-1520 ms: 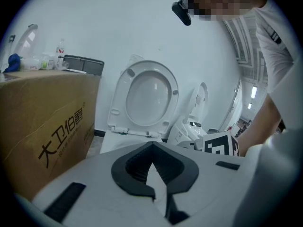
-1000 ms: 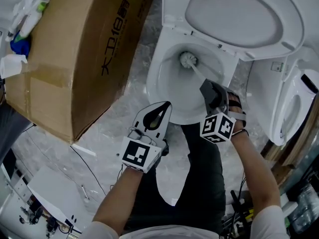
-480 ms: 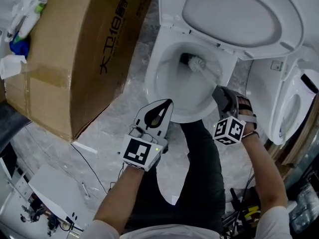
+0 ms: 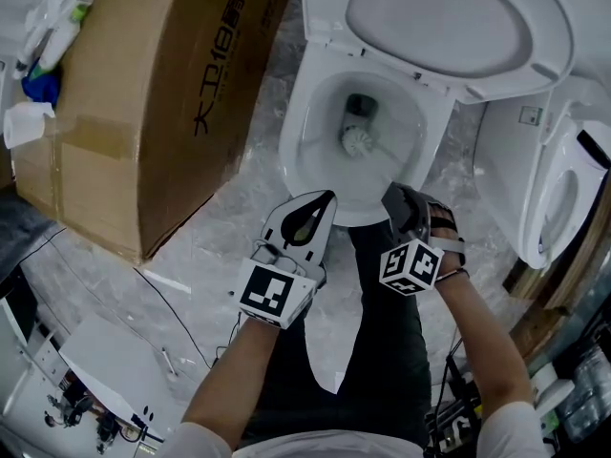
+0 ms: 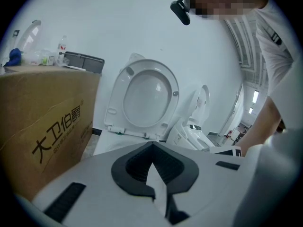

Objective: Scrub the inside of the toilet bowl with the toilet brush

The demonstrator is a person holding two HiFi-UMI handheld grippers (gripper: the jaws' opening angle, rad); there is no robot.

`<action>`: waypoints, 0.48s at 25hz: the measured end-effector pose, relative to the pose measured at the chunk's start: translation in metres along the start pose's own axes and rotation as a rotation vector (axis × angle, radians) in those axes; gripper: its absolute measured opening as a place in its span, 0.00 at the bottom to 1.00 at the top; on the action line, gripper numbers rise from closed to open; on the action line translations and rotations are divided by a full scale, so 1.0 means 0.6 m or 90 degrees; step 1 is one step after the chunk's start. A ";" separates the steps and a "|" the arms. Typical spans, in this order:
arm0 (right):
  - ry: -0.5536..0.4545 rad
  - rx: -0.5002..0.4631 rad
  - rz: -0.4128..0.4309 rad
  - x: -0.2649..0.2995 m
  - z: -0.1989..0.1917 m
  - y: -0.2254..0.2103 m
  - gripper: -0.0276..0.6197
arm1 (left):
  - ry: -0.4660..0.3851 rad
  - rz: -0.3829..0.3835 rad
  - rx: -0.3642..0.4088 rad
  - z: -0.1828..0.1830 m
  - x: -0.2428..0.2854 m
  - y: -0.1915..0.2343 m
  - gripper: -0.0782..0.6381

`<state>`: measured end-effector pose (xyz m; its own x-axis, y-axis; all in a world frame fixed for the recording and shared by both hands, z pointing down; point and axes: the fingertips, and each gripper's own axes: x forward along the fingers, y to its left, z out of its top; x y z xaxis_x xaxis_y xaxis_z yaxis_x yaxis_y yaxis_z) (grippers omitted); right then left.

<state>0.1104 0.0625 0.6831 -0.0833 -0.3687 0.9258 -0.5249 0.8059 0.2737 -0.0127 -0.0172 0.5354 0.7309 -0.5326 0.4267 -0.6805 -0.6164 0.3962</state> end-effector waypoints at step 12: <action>0.013 0.075 -0.028 0.053 0.053 -0.009 0.28 | 0.008 -0.006 0.005 -0.024 0.000 0.016 0.12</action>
<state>0.0836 0.0318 0.7028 -0.0420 -0.3921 0.9190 -0.6236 0.7289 0.2825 -0.0197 -0.0146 0.5510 0.7370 -0.5193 0.4326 -0.6726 -0.6264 0.3940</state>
